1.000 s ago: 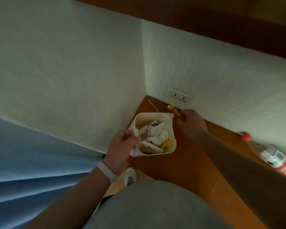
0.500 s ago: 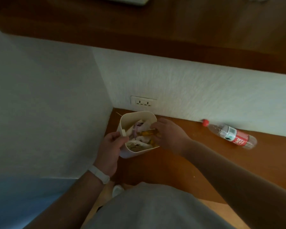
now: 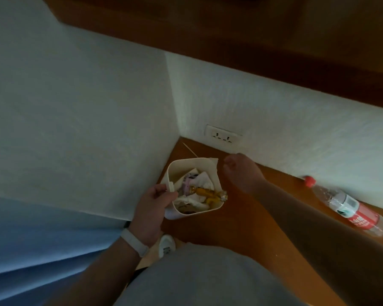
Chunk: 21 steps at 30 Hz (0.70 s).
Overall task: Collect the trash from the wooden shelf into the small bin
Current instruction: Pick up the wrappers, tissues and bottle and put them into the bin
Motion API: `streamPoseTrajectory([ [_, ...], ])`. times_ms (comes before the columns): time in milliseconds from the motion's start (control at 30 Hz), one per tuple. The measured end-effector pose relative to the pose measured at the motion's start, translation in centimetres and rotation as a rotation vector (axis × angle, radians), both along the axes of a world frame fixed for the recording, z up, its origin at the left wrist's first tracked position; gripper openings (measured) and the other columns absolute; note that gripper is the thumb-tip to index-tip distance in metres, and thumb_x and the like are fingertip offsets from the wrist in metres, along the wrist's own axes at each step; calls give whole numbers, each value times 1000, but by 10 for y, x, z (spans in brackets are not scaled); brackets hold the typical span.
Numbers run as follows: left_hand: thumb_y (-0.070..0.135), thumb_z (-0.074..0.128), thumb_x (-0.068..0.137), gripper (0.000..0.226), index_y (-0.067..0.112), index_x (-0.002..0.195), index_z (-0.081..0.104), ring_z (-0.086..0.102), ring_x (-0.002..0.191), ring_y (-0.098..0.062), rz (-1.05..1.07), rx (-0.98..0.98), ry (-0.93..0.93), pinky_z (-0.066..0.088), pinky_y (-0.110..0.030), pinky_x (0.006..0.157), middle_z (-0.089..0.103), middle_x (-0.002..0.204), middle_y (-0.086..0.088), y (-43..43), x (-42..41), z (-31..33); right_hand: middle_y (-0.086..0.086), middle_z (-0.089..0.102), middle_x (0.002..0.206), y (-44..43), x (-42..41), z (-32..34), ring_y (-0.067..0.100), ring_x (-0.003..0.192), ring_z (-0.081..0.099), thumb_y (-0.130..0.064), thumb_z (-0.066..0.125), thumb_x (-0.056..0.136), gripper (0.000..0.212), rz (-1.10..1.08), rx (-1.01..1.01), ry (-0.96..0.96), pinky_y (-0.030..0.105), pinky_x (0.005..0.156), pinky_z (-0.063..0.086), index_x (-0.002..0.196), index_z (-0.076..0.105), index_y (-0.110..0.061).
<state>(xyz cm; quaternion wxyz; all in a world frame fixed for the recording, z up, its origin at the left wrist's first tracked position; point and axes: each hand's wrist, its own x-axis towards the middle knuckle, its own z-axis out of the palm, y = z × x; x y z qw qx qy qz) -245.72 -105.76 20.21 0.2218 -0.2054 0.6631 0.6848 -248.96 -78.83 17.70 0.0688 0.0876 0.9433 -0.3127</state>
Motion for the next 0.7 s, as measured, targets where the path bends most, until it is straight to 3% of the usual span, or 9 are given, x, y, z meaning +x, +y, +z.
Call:
streamPoseTrajectory([
  [100,24,75,68,48,4,111,68,68,104,-42,54,-34,-2,54,-58,94,72,108,-25,-7,13,5,4,61,109,-3,-21,-31,17,89,60,-28,53,93,16,93,116,-113,33,69,49,104,61,-21],
  [200,23,75,67,47,3,109,68,69,103,-40,108,-43,-13,57,-52,90,72,107,-27,-15,23,8,10,48,133,-9,-35,-54,30,120,50,-30,58,92,47,142,174,-189,46,95,47,136,49,-16],
  [267,16,75,74,36,2,107,68,71,95,-34,124,-60,-12,59,-41,79,72,104,-26,-20,27,8,11,43,139,-14,-43,-65,32,125,44,-34,63,90,58,182,227,-212,48,99,44,141,42,-15],
  [467,4,68,85,15,4,100,70,68,67,-8,144,-142,23,51,-19,57,71,78,-7,-23,33,13,10,46,130,-27,-59,-74,31,119,46,-29,64,88,49,268,354,-243,47,92,46,133,49,-16],
  [700,3,67,85,20,2,105,69,70,82,-21,134,-92,38,55,-26,67,74,91,-15,-25,27,16,9,63,103,-19,-36,-62,27,91,61,-19,54,93,15,182,303,-291,36,69,50,104,62,-15],
])
